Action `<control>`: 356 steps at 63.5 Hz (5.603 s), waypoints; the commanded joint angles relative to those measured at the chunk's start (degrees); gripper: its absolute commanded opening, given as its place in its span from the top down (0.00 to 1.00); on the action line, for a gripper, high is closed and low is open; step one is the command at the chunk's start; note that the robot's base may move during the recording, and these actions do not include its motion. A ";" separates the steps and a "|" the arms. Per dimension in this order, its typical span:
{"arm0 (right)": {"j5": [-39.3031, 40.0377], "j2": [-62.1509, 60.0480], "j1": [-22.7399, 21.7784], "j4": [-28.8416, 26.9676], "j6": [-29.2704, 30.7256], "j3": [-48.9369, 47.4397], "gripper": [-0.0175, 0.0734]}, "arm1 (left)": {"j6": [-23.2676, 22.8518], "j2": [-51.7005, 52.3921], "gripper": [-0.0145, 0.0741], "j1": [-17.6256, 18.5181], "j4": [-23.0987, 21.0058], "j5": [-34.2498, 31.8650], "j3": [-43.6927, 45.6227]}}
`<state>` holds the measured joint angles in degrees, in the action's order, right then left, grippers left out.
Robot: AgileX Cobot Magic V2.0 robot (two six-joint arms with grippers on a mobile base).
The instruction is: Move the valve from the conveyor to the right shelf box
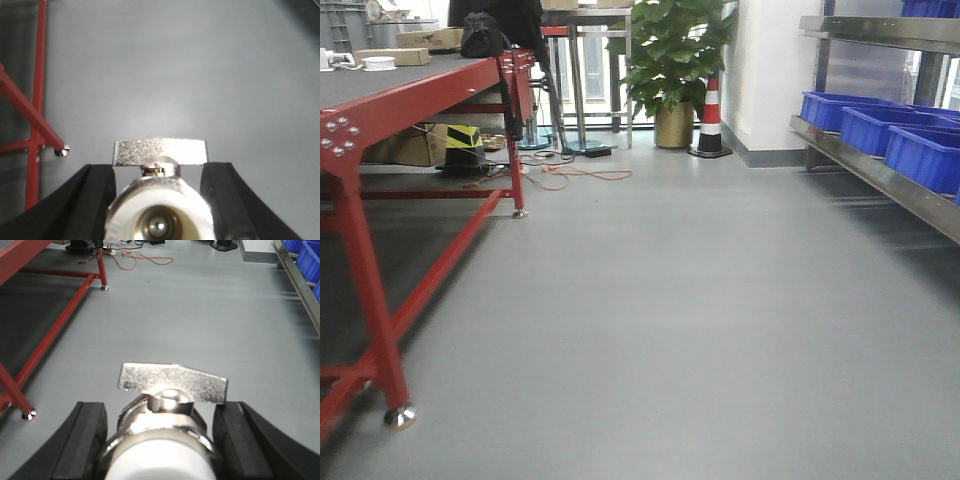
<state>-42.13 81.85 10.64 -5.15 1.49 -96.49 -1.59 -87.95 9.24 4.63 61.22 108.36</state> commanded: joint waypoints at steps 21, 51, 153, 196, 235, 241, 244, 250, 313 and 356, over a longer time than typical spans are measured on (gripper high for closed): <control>4.10 -0.92 -0.12 0.42 0.06 -0.91 0.99 | -0.31 0.83 0.96 0.26 0.58 -2.43 0.83; 4.51 -0.92 -0.12 0.42 0.06 -0.91 0.99 | -0.31 0.83 0.96 0.26 0.58 -2.43 0.83; 4.51 -0.79 -0.12 0.42 0.06 -0.91 0.99 | -0.31 0.83 0.96 0.15 0.57 -2.43 0.83; 4.51 -0.79 -0.12 0.42 0.06 -0.91 0.99 | -0.31 0.83 0.96 0.15 0.57 -2.43 0.83; 4.51 -0.79 -0.12 0.42 0.06 -0.91 0.99 | -0.31 0.83 0.96 0.15 0.57 -2.43 0.83; 4.51 -0.79 -0.12 0.42 0.06 -0.91 0.99 | -0.31 0.83 0.96 0.15 0.57 -2.43 0.83; 4.51 -0.79 -0.12 0.42 0.06 -0.91 0.99 | -0.31 0.83 0.96 0.15 0.57 -2.43 0.83; 4.51 -0.79 -0.12 0.42 0.06 -0.91 0.99 | -0.31 0.83 0.96 0.15 0.57 -2.43 0.83; 4.51 -0.79 -0.12 0.42 0.06 -0.91 0.99 | -0.31 0.83 0.96 0.14 0.57 -2.68 0.83; 4.51 -0.79 -0.12 0.42 0.06 -0.91 0.99 | -0.31 0.83 0.96 0.14 0.57 -2.68 0.83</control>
<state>-41.81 81.99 10.64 -5.15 1.49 -96.49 -1.59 -87.95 9.24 5.11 60.89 108.36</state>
